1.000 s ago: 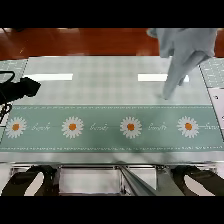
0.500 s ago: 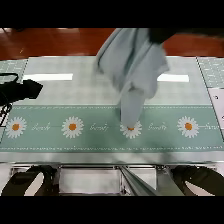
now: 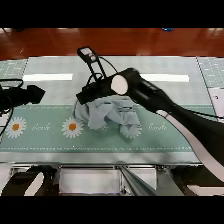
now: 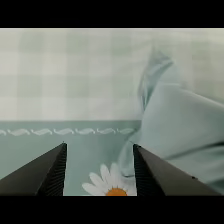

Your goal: Fold the shirts.

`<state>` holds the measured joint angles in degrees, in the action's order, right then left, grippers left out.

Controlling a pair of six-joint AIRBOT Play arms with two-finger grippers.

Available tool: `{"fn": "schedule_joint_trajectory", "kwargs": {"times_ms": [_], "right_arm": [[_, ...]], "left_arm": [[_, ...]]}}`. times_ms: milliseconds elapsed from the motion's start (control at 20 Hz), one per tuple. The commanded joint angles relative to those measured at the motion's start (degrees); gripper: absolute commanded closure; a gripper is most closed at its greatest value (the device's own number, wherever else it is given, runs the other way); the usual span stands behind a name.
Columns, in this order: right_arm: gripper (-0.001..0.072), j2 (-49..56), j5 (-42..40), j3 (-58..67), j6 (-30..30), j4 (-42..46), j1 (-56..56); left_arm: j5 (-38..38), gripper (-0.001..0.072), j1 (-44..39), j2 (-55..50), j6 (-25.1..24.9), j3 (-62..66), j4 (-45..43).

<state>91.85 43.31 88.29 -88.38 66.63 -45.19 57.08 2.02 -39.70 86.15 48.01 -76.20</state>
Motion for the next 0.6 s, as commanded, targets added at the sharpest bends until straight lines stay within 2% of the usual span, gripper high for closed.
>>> {"fn": "schedule_joint_trajectory", "kwargs": {"times_ms": [0, 50, 150, 300, 350, 450, 550], "right_arm": [[0.0302, 6.8, -7.2, -0.2, -1.6, -9.8, 1.1], [0.0297, 6.6, -5.7, 0.2, -1.5, -9.8, 2.9], [0.0304, 4.1, 1.4, 0.9, -1.4, -8.6, 9.0], [0.0315, -3.7, 17.9, -0.2, -1.2, 0.4, 22.4], [0.0316, -7.1, 20.9, -2.9, -1.2, 3.1, 26.4], [0.0316, -15.6, 20.7, -14.9, -1.3, 3.9, 34.1], [0.0316, -25.6, 14.0, -31.9, -1.3, 0.7, 40.4]], "left_arm": [[0.6, 0.02, 0.0, 0.0, 0.0, -4.9, 3.6], [0.7, 0.02, 0.0, -0.1, 0.0, -6.5, 4.7], [5.7, 0.02, 0.5, -1.4, 0.0, -6.9, 5.3], [15.0, 0.02, 3.0, -2.6, 0.0, -7.5, 6.4], [16.2, 0.02, 3.7, -2.9, 0.0, -8.9, 8.3], [15.1, 0.02, 4.0, -3.9, -1.5, -15.0, 16.1], [11.8, 0.02, 3.9, -5.8, -9.3, -22.6, 30.3]]}}
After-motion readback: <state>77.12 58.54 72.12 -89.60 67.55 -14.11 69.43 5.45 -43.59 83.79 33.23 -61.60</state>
